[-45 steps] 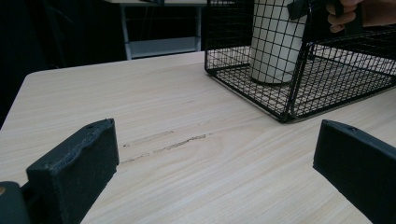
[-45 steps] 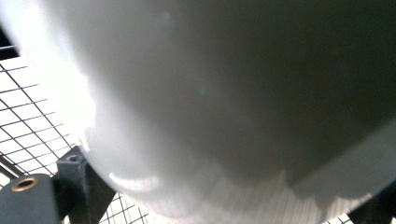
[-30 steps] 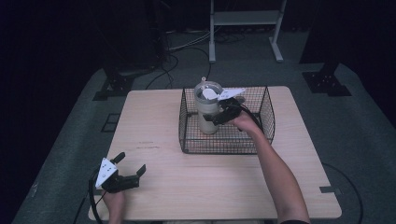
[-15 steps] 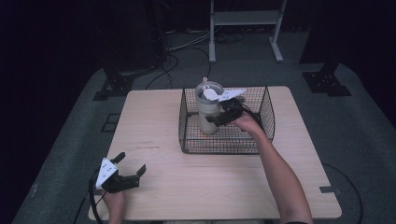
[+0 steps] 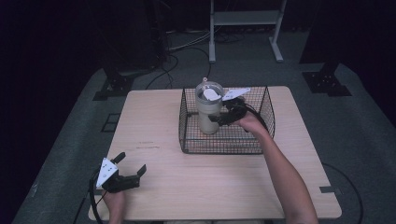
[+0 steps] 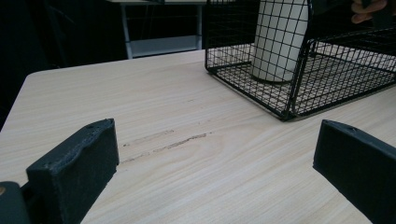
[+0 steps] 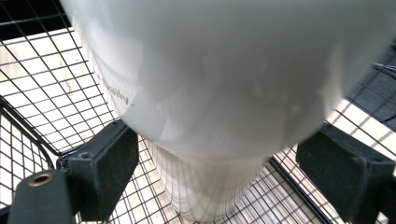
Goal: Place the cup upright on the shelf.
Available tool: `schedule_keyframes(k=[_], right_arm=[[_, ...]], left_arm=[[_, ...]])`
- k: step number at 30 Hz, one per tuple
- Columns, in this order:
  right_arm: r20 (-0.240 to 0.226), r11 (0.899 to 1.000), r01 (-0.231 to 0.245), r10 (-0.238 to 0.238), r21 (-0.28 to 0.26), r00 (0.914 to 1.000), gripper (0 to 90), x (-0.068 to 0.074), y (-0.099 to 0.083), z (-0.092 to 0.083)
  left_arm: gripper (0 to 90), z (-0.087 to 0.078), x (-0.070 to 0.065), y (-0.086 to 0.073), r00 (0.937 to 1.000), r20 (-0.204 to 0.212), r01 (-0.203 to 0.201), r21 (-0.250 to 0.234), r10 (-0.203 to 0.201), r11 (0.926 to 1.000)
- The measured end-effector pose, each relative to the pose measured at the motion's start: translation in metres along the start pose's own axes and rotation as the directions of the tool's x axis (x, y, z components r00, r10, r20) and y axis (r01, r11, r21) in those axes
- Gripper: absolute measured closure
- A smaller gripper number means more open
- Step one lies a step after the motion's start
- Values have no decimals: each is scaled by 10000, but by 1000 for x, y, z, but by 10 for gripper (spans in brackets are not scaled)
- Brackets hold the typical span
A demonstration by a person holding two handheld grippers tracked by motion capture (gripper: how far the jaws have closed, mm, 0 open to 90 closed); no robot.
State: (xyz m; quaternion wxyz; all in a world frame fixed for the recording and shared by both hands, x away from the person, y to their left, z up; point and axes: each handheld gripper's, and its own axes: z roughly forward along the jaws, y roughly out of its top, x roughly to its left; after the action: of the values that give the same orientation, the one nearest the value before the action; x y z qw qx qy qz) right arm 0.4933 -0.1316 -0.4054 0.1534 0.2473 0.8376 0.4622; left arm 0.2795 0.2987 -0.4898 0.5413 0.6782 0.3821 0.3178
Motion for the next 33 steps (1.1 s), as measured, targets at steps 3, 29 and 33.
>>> schedule_keyframes(k=[3, 29, 33], right_arm=[[-129, 9997, -210, 209, -93, 9997, 128, -1, 1, -7], [436, 9994, -283, 291, -193, 9986, 130, 4, 13, -58], [394, 9985, -486, 496, -257, 9980, 130, 5, 15, -64]], left_arm=[[0, 0, 0, 0, 10000, -14, -30, 27, 30, 10000], [0, 0, 0, 0, 10000, 37, -74, 4, 74, 10000], [0, 0, 0, 0, 9999, 29, -106, 24, 106, 9999]])
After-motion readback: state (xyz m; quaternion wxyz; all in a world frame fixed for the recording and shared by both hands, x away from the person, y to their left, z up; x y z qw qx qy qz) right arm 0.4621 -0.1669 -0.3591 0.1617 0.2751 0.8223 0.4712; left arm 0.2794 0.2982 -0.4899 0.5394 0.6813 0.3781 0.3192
